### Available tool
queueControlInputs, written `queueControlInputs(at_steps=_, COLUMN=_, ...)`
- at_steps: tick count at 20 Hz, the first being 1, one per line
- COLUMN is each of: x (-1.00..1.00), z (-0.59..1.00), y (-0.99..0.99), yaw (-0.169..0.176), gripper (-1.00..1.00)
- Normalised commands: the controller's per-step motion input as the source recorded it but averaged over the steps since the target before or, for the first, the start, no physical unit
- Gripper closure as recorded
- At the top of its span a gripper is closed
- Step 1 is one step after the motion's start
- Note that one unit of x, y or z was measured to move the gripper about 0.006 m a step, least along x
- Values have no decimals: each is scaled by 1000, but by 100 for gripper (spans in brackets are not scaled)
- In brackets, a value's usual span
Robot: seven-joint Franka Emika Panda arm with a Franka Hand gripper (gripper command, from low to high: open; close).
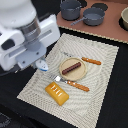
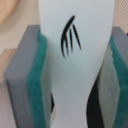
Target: Interact with the objects in diverse but meaningful ways.
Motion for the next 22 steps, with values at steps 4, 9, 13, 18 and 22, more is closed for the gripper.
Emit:
queueControlInputs(at_steps=4, x=778, z=369, y=600, yaw=0, gripper=100)
queueControlInputs(at_steps=9, x=821, z=431, y=601, yaw=0, gripper=100)
queueControlInputs(at_steps=13, x=809, z=401, y=621, yaw=0, gripper=100)
queueControlInputs(at_steps=18, x=777, z=331, y=639, yaw=0, gripper=100)
queueControlInputs(at_steps=22, x=759, z=242, y=639, yaw=0, gripper=100)
